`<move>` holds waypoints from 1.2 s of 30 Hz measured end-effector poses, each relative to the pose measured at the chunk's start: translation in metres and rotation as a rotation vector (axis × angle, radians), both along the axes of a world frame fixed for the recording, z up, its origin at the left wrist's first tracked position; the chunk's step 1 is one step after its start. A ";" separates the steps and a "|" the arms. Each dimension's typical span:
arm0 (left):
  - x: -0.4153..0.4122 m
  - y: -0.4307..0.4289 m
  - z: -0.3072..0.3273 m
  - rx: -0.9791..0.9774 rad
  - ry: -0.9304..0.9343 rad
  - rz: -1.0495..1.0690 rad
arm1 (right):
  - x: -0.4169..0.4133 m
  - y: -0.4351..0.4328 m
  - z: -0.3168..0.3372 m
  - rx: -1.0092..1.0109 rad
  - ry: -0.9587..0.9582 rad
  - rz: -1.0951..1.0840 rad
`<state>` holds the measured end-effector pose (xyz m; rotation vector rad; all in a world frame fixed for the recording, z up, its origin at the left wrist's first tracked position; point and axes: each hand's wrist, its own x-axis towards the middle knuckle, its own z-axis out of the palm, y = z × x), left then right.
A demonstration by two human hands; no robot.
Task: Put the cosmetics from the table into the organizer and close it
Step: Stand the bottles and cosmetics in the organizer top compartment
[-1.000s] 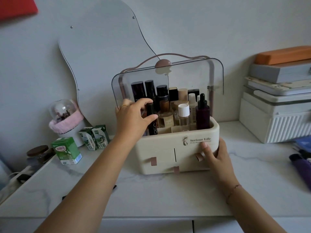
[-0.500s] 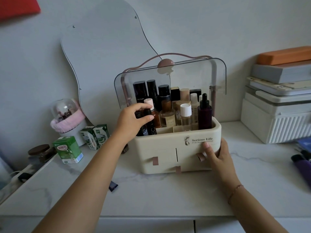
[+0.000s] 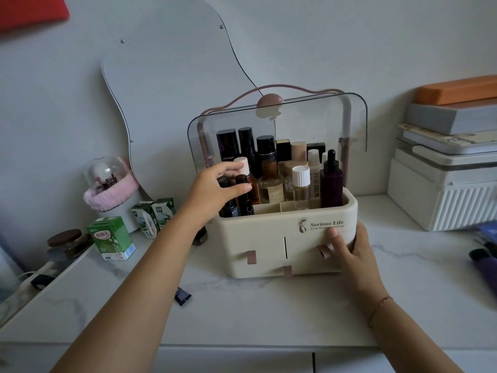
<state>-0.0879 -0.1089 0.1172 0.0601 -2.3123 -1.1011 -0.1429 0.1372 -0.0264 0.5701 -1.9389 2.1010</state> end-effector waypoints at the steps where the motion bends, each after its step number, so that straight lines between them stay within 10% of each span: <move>1: 0.001 0.000 0.000 0.020 0.008 0.004 | 0.000 0.000 0.000 -0.001 0.001 0.005; 13: 0.043 -0.070 -0.057 0.143 0.159 0.245 | -0.002 0.000 -0.004 0.006 -0.020 0.011; 22: -0.027 -0.115 -0.136 -0.068 -0.407 0.391 | 0.001 -0.001 -0.001 0.026 -0.035 -0.011; 36: 0.085 -0.031 -0.104 0.234 0.051 0.179 | 0.027 0.006 0.017 0.094 -0.065 -0.146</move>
